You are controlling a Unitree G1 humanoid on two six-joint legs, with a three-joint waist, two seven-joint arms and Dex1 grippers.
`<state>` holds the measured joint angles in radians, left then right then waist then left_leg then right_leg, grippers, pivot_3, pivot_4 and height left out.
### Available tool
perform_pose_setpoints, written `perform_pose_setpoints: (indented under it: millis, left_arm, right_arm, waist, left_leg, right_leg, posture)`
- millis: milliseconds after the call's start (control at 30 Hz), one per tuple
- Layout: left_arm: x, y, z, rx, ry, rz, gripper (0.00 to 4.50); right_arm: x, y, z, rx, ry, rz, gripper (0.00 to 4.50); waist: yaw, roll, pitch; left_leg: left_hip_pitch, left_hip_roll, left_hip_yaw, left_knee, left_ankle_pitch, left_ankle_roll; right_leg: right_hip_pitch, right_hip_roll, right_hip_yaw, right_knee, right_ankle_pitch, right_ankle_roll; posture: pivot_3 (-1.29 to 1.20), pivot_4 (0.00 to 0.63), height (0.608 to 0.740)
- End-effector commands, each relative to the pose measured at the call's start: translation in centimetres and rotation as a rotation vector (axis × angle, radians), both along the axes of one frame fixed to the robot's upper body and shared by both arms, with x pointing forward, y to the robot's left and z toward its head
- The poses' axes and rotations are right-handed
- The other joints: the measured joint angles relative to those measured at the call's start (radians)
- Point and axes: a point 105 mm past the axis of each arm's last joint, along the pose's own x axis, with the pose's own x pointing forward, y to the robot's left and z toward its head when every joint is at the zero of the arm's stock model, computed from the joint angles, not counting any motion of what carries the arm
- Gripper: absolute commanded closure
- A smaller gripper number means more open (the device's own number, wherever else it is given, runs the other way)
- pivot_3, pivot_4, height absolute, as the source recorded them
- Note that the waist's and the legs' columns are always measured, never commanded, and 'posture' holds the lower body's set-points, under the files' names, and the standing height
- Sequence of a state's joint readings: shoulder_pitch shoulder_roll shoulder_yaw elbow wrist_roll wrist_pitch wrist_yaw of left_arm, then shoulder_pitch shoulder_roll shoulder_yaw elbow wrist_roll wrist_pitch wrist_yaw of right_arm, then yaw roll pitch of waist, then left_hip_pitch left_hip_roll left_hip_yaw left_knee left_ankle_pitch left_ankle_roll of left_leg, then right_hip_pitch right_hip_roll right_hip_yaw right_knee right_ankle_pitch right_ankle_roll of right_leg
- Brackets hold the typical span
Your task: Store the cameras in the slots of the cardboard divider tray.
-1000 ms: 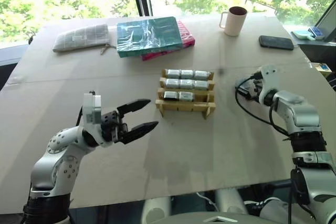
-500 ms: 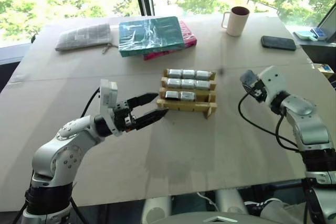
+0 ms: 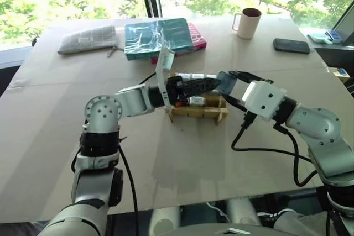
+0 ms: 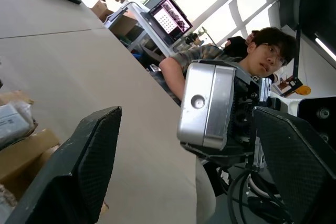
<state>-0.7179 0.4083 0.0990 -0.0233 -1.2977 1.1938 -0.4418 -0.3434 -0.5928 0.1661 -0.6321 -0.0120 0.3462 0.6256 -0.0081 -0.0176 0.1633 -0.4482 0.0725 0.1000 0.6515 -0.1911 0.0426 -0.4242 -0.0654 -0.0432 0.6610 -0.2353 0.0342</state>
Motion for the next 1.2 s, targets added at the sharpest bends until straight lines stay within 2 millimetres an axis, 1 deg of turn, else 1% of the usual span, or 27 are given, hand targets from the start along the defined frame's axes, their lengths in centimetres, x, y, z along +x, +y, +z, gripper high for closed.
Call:
perform_pose_setpoints:
  millis: [33, 67, 100, 133, 200, 233, 267, 300, 333, 367, 400, 433, 500, 567, 600, 633, 733, 767, 867, 933, 1033, 1100, 1200]
  left_arm:
    - [-0.2, -0.9, 0.7, -0.008, -0.024, -0.045, 0.31]
    - [-0.1, -1.0, 0.8, -0.012, -0.026, -0.045, 0.31]
    - [0.0, -1.1, 0.9, -0.012, -0.027, -0.049, 0.9]
    - [0.0, -1.1, 0.9, -0.011, -0.026, -0.051, 1.16]
    - [-0.2, -1.0, 0.9, -0.011, -0.033, -0.062, 2.04]
    - [-0.2, -1.0, 1.0, -0.013, -0.034, -0.063, 2.58]
    - [-0.2, -1.0, 1.0, -0.015, -0.036, -0.064, 3.0]
    - [-0.2, -0.9, 1.1, -0.016, -0.036, -0.064, 3.49]
    - [-0.3, -0.6, 1.1, -0.016, -0.037, -0.065, 3.65]
    - [-0.1, -0.6, 1.3, -0.014, -0.048, -0.059, 3.61]
    - [0.0, -0.5, 1.5, -0.006, -0.068, -0.055, 3.61]
    - [0.1, -0.2, 1.6, 0.0, -0.081, -0.05, 3.61]
    - [0.6, -0.1, 2.1, 0.048, -0.209, -0.029, 3.61]
    - [1.3, -0.4, 2.0, 0.125, -0.317, -0.021, 3.61]
    - [1.3, -0.7, 2.0, 0.158, -0.36, -0.049, 3.61]
    - [1.4, -0.8, 1.9, 0.191, -0.389, -0.078, 3.61]
    - [2.3, -1.3, 0.5, 0.397, -0.451, -0.203, 3.61]
    - [2.6, -1.4, 0.2, 0.433, -0.471, -0.244, 3.61]
    - [3.9, -1.5, -0.7, 0.515, -0.527, -0.311, 3.61]
    - [4.7, -2.1, -1.3, 0.573, -0.557, -0.341, 3.61]
    - [5.3, -2.8, -2.5, 0.631, -0.589, -0.399, 3.61]
    - [5.7, -2.8, -3.5, 0.685, -0.615, -0.433, 3.61]
    - [6.7, -2.7, -4.7, 0.756, -0.67, -0.433, 3.61]
  right_arm:
    - [-0.9, 1.1, 1.3, 0.035, -0.041, 0.037, 2.61]
    - [-1.0, 1.4, 1.5, 0.05, -0.035, 0.047, 2.61]
    - [-1.0, 1.5, 1.7, 0.06, -0.03, 0.052, 2.61]
    - [-1.0, 1.7, 1.8, 0.065, -0.027, 0.055, 2.61]
    - [-0.9, 1.6, 1.7, 0.067, -0.011, 0.055, 2.61]
    - [-0.8, 1.3, 1.9, 0.08, -0.005, 0.046, 2.11]
    - [-0.8, 1.1, 2.0, 0.089, -0.002, 0.042, 1.58]
    - [-0.8, 1.1, 2.1, 0.096, -0.001, 0.04, 1.21]
    - [-0.8, 1.3, 2.2, 0.099, -0.001, 0.04, 0.71]
    - [-0.7, 1.0, 2.2, 0.101, -0.007, 0.027, 0.28]
    - [-0.7, 0.6, 2.0, 0.105, -0.005, 0.007, 0.0]
    - [-0.7, 0.6, 1.8, 0.109, -0.003, -0.005, 0.0]
    - [-0.9, -0.8, 0.7, 0.116, 0.043, -0.056, 0.0]
    - [-1.3, -2.8, -0.5, 0.132, 0.108, -0.114, 0.0]
    - [-1.8, -3.8, -1.1, 0.137, 0.146, -0.13, 0.0]
    - [-2.1, -4.3, -1.5, 0.147, 0.175, -0.14, 0.0]
    - [-3.5, -6.3, -2.0, 0.162, 0.234, -0.175, 0.0]
    - [-3.9, -6.8, -2.0, 0.166, 0.243, -0.184, 0.0]
    - [-4.4, -7.1, -1.8, 0.175, 0.247, -0.203, 0.0]
    - [-4.8, -7.6, -1.7, 0.176, 0.245, -0.22, 0.0]
    - [-5.6, -7.8, -1.6, 0.189, 0.246, -0.236, 0.0]
    - [-6.3, -7.9, -1.6, 0.2, 0.252, -0.238, 0.0]
    - [-6.9, -7.6, -1.9, 0.209, 0.26, -0.229, 0.0]
  waist:
    - [0.0, 0.0, 0.0]
    - [0.0, 0.0, 0.0]
    - [0.0, 0.0, 0.0]
    - [-0.001, 0.0, 0.0]
    - [-0.002, 0.0, 0.0]
    - [-0.002, 0.0, 0.0]
    - [-0.001, 0.0, 0.0]
    - [-0.001, 0.0, 0.0]
    - [-0.001, 0.0, 0.0]
    - [-0.001, 0.0, 0.0]
    - [-0.001, 0.0, 0.0]
    - [0.0, 0.0, 0.0]
    - [0.003, 0.0, 0.0]
    - [0.011, 0.0, 0.0]
    - [0.019, 0.0, 0.0]
    - [0.024, 0.0, 0.0]
    - [0.027, -0.001, 0.0]
    - [0.03, -0.001, 0.0]
    - [0.021, 0.0, 0.0]
    - [0.021, 0.0, 0.0]
    - [0.023, -0.001, 0.001]
    - [0.023, -0.001, 0.001]
    - [0.024, -0.001, 0.001]
  left_leg:
    - [0.0, 0.0, 0.0, 0.0, 0.0, 0.0]
    - [0.0, 0.0, 0.0, 0.0, 0.0, 0.0]
    - [0.0, 0.0, 0.0, 0.0, 0.0, 0.0]
    - [0.0, 0.0, 0.0, 0.0, 0.0, 0.0]
    - [0.0, 0.0, 0.0, 0.0, 0.0, 0.0]
    - [0.0, 0.0, 0.0, 0.0, 0.0, 0.0]
    - [0.0, 0.0, 0.0, 0.0, 0.0, 0.0]
    - [0.0, 0.0, 0.0, 0.0, 0.0, 0.0]
    - [0.0, 0.0, -0.001, 0.0, 0.0, 0.0]
    - [0.0, 0.0, -0.001, 0.0, 0.0, 0.0]
    - [0.0, 0.0, -0.001, 0.0, 0.0, 0.0]
    - [0.0, 0.0, -0.001, 0.0, 0.0, 0.0]
    - [0.0, 0.0, 0.0, 0.0, 0.0, 0.0]
    - [-0.001, -0.001, 0.002, 0.0, 0.0, 0.0]
    - [-0.001, -0.001, 0.002, 0.0, 0.0, 0.0]
    - [-0.001, -0.001, 0.003, 0.0, 0.0, 0.0]
    - [-0.002, -0.002, 0.003, 0.0, 0.0, 0.0]
    - [-0.002, -0.002, 0.002, 0.0, 0.0, 0.0]
    - [-0.001, -0.001, 0.003, 0.0, 0.0, 0.0]
    - [-0.001, -0.001, 0.002, 0.0, 0.0, 0.0]
    - [-0.003, -0.001, 0.002, 0.0, -0.001, 0.0]
    - [-0.004, -0.001, 0.001, 0.0, -0.001, 0.001]
    - [-0.005, -0.001, 0.0, 0.0, -0.001, 0.001]
  right_leg:
    - [0.0, 0.0, 0.0, 0.0, 0.0, 0.0]
    - [0.0, 0.0, 0.0, 0.0, 0.0, 0.0]
    - [0.0, 0.0, 0.0, 0.0, 0.0, 0.0]
    - [0.0, 0.0, 0.0, 0.0, 0.0, 0.0]
    - [0.0, 0.0, 0.0, 0.0, 0.0, 0.0]
    - [0.0, 0.0, 0.0, 0.0, 0.0, 0.0]
    - [0.0, 0.0, 0.0, 0.0, 0.0, 0.0]
    - [0.0, 0.0, 0.0, 0.0, 0.0, 0.0]
    - [0.0, 0.0, 0.0, 0.0, 0.0, 0.0]
    - [0.0, 0.0, 0.0, 0.0, 0.0, 0.0]
    - [0.0, 0.0, 0.0, 0.0, 0.0, 0.0]
    - [0.0, 0.0, 0.0, 0.0, 0.0, 0.0]
    - [0.0, 0.0, -0.001, 0.0, 0.0, 0.0]
    - [0.0, 0.0, -0.002, -0.001, 0.0, 0.0]
    - [0.001, 0.0, -0.003, -0.001, 0.0, -0.001]
    - [0.001, 0.0, -0.003, -0.002, 0.0, -0.001]
    - [0.002, 0.0, -0.003, -0.003, 0.0, -0.001]
    - [0.002, 0.0, -0.003, -0.003, -0.001, -0.002]
    - [0.001, 0.001, -0.002, -0.003, -0.003, -0.004]
    - [0.001, 0.001, -0.002, -0.003, -0.003, -0.004]
    - [0.001, 0.001, -0.002, -0.003, -0.003, -0.003]
    - [0.0, 0.001, -0.002, -0.003, -0.003, -0.003]
    - [0.0, 0.001, -0.002, -0.004, -0.003, -0.004]
  posture:
    - [0.0, 0.15, 0.74]
    - [0.0, 0.15, 0.74]
    - [0.0, 0.15, 0.74]
    - [0.0, 0.15, 0.74]
    - [0.0, 0.15, 0.74]
    - [0.0, 0.15, 0.74]
    - [0.0, 0.15, 0.74]
    - [0.0, 0.15, 0.74]
    - [0.0, 0.15, 0.74]
    - [0.0, 0.15, 0.74]
    - [0.0, 0.15, 0.74]
    - [0.0, 0.15, 0.74]
    - [0.0, 0.15, 0.74]
    - [0.0, 0.15, 0.74]
    - [0.0, 0.15, 0.74]
    - [0.0, 0.15, 0.74]
    - [0.0, 0.15, 0.74]
    - [0.0, 0.15, 0.74]
    - [0.0, 0.15, 0.74]
    - [0.0, 0.15, 0.74]
    - [0.0, 0.15, 0.74]
    - [0.0, 0.15, 0.74]
    - [0.0, 0.15, 0.74]
